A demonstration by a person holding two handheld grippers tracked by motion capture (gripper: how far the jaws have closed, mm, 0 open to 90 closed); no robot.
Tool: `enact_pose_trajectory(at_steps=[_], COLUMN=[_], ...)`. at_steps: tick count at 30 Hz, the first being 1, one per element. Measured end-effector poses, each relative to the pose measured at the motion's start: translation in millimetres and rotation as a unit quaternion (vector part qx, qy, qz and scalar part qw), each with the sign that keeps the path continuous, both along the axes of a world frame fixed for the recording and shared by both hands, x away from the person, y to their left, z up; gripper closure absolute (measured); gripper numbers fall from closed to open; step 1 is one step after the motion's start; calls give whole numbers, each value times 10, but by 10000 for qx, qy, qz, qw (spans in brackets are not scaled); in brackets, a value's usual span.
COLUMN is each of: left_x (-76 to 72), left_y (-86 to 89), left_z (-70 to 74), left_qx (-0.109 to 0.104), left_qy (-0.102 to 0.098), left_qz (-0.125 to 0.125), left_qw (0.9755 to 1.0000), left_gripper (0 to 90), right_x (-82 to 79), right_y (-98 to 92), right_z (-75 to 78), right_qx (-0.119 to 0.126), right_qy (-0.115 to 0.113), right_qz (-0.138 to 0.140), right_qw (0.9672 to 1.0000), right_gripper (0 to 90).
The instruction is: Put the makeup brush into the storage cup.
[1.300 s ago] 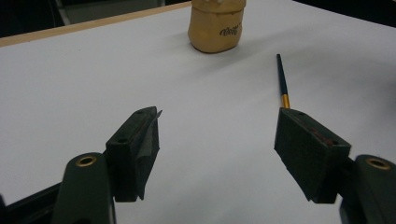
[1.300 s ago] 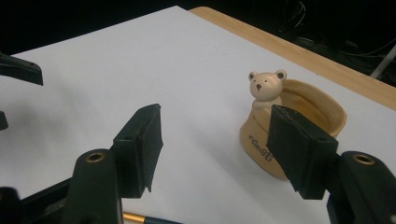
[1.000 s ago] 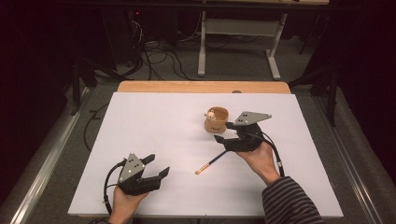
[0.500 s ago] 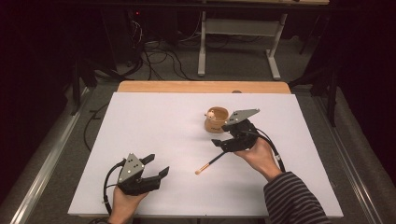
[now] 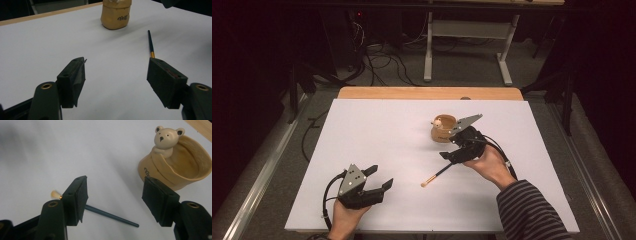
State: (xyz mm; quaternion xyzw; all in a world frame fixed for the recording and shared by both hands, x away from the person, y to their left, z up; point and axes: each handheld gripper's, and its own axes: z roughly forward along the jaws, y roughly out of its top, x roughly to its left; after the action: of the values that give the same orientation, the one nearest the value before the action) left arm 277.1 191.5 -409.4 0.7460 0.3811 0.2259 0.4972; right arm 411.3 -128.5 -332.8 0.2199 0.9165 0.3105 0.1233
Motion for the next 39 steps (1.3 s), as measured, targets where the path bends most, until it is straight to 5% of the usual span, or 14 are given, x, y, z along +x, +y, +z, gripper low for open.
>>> enact_pose_trajectory(at_steps=[16,39], left_x=[5,1], left_y=[3,11], left_z=[-2,0], left_qx=[17,-46], left_qy=[23,17], left_qz=[-1,11], left_qw=[10000,10000], left_gripper=[309,304], right_x=[15,18], right_y=[133,266], right_z=[-40,-165], right_qx=[-520,-880], right_qy=[209,391], right_qz=[228,445], right_qw=[9982,9944], right_gripper=[398,397])
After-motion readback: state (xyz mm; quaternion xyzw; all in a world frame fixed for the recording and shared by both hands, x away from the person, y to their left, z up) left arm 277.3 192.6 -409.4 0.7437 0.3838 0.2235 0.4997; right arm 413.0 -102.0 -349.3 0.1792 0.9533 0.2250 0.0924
